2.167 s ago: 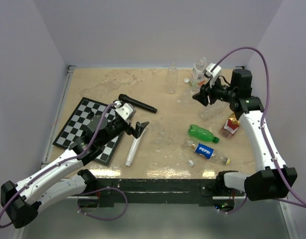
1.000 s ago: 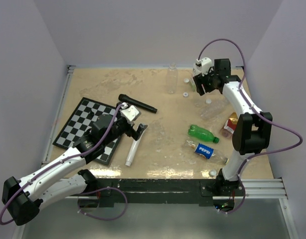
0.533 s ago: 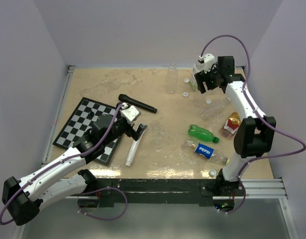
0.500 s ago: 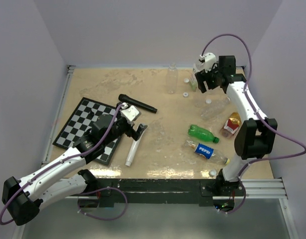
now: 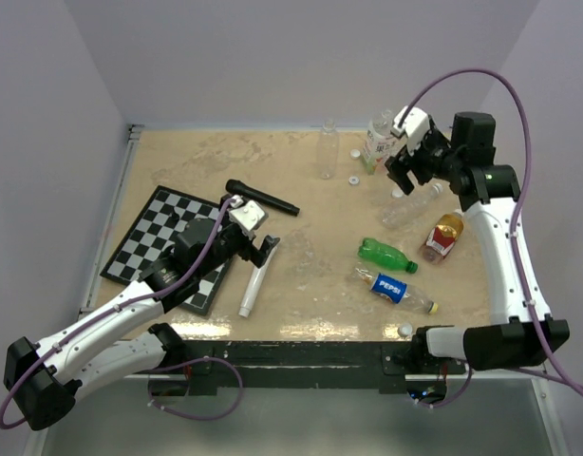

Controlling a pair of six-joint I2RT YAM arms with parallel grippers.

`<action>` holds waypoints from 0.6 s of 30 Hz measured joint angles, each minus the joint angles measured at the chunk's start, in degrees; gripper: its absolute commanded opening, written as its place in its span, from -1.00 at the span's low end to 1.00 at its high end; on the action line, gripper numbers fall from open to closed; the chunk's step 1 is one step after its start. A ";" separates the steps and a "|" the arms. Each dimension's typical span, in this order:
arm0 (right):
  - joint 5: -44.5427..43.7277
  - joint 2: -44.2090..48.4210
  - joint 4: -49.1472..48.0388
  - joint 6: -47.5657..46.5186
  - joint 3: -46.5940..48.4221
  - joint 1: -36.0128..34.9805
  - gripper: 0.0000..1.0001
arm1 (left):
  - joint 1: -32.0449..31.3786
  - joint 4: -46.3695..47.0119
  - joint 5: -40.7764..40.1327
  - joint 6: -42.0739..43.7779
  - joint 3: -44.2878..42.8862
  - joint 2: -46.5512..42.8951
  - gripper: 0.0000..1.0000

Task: Unscrew the bottle caps
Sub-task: Pick up the bottle cap from the corner of the board.

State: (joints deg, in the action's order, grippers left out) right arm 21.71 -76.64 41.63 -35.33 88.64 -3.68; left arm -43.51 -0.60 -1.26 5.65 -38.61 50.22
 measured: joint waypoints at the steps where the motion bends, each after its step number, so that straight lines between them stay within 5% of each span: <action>1: 2.03 1.38 1.88 -2.58 -0.59 0.00 0.65 | 0.00 0.00 -0.26 0.02 0.00 0.00 1.00; 12: 18.75 8.57 24.65 -38.29 -16.70 -0.57 0.60 | 0.70 -0.48 -3.15 0.28 0.00 -0.70 1.00; 18: 19.23 13.07 28.20 -47.01 -25.31 -6.91 0.29 | 1.14 -0.48 -3.58 1.03 0.00 -0.63 1.00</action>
State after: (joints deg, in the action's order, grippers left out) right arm 40.95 -63.57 69.82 -82.35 63.33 -10.59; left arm -42.37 -1.08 -4.84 6.68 -38.61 49.58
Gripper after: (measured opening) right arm 0.716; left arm 0.997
